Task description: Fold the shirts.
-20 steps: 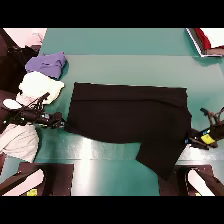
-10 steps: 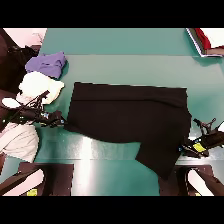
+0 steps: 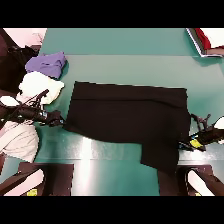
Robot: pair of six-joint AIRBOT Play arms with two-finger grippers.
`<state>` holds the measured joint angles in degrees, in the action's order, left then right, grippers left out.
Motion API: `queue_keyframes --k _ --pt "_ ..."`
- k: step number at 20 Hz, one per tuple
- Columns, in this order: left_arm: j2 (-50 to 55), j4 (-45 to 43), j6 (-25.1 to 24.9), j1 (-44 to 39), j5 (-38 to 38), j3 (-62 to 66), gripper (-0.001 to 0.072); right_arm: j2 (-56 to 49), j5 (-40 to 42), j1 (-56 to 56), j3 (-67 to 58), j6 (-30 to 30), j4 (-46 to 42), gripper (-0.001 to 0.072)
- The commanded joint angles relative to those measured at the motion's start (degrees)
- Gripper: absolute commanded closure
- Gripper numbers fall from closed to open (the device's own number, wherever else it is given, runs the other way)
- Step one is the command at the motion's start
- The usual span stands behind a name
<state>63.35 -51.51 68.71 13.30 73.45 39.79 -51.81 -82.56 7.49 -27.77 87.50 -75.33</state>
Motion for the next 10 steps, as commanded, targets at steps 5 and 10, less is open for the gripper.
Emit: queue_keyframes --k 5,10 --pt "-13.3 -7.6 4.4 0.0 15.2 1.5 0.0682 14.5 -16.1 -1.3 -15.0 -0.1 -9.9 0.0696" --pt "-13.8 -0.5 6.3 0.0 7.6 1.6 0.0682 11.7 -11.4 -1.3 -21.2 -1.2 -9.0 0.0696"
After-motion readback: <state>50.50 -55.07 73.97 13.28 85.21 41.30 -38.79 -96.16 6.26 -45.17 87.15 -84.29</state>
